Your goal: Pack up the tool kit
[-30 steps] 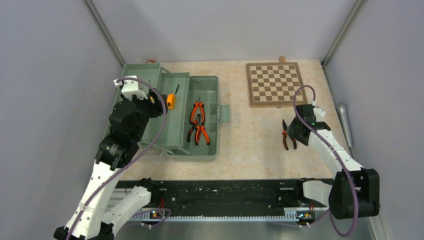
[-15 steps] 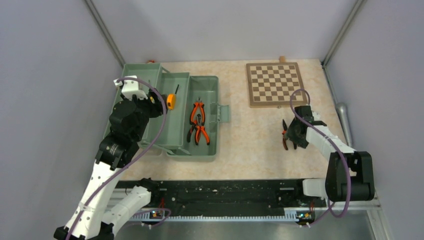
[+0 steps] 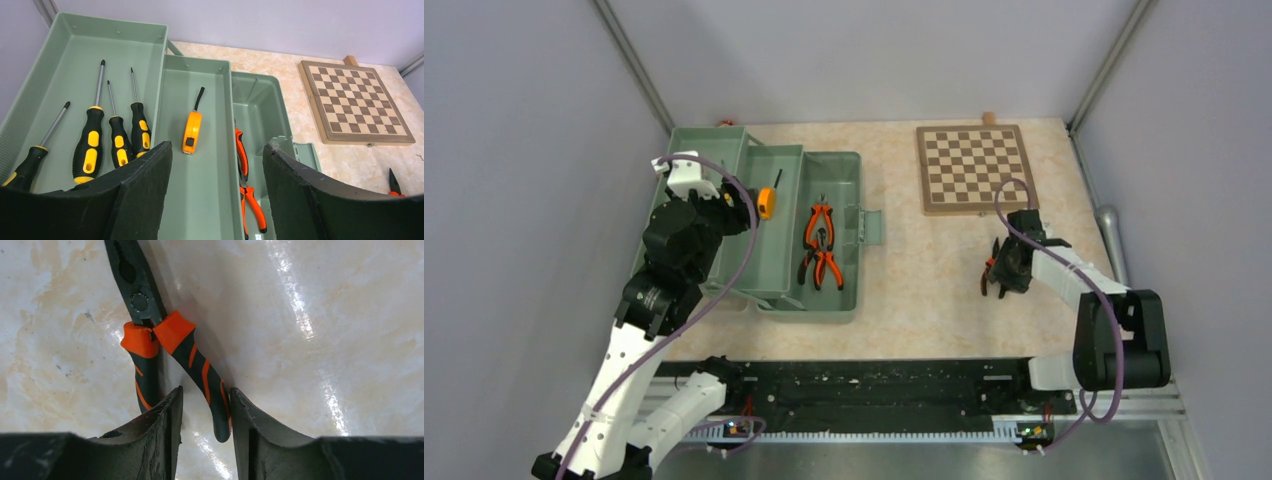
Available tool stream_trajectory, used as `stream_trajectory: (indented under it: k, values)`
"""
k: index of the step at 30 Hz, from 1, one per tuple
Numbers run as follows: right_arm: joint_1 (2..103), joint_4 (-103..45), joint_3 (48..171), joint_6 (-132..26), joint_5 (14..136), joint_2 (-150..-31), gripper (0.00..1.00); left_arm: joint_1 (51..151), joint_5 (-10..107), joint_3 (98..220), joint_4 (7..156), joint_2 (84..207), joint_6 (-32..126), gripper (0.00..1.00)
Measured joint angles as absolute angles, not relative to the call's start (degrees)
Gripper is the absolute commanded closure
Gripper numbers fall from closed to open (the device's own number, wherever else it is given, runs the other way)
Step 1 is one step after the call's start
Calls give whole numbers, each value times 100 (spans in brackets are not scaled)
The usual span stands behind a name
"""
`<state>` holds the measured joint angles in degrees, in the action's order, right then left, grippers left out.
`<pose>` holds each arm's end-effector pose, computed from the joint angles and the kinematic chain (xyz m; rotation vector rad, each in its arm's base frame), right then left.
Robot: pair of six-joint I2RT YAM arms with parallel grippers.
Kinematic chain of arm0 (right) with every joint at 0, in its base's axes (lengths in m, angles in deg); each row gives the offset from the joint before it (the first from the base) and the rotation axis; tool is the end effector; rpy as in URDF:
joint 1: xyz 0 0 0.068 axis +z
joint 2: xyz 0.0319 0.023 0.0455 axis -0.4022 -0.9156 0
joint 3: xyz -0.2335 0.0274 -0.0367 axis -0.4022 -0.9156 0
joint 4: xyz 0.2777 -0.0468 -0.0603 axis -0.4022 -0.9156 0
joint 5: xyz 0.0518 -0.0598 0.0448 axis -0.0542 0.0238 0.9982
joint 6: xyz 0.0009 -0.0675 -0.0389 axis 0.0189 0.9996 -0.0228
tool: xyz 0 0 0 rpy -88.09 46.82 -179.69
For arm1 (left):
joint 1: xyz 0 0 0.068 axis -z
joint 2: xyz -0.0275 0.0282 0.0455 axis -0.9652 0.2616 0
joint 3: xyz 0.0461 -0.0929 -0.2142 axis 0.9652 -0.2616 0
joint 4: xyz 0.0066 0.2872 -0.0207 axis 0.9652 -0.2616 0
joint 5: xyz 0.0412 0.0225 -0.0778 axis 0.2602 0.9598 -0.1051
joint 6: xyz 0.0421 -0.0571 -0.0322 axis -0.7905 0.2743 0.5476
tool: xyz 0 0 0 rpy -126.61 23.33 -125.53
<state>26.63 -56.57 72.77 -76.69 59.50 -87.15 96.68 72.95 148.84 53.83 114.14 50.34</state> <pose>0.2752 0.0049 0.0806 0.6839 2.6410 -0.0238 0.2242 -0.0697 0.3957 -0.1098 1.6984 -0.2360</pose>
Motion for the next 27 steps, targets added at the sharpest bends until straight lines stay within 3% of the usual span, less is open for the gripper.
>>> stream_trajectory:
  k: [11, 19, 27]
  values:
    - [3133, -5550, 7513, -7586, 5823, -9001, 100, 9668, 7295, 14884, 5396, 11458, 5032, 29]
    - [3714, -5921, 8018, -7494, 5790, -8903, 100, 9668, 7293, 14884, 5420, 11511, 5032, 29]
    - [4552, -6232, 9472, -7479, 5648, -8772, 100, 9668, 7293, 14884, 5422, 11513, 5032, 29]
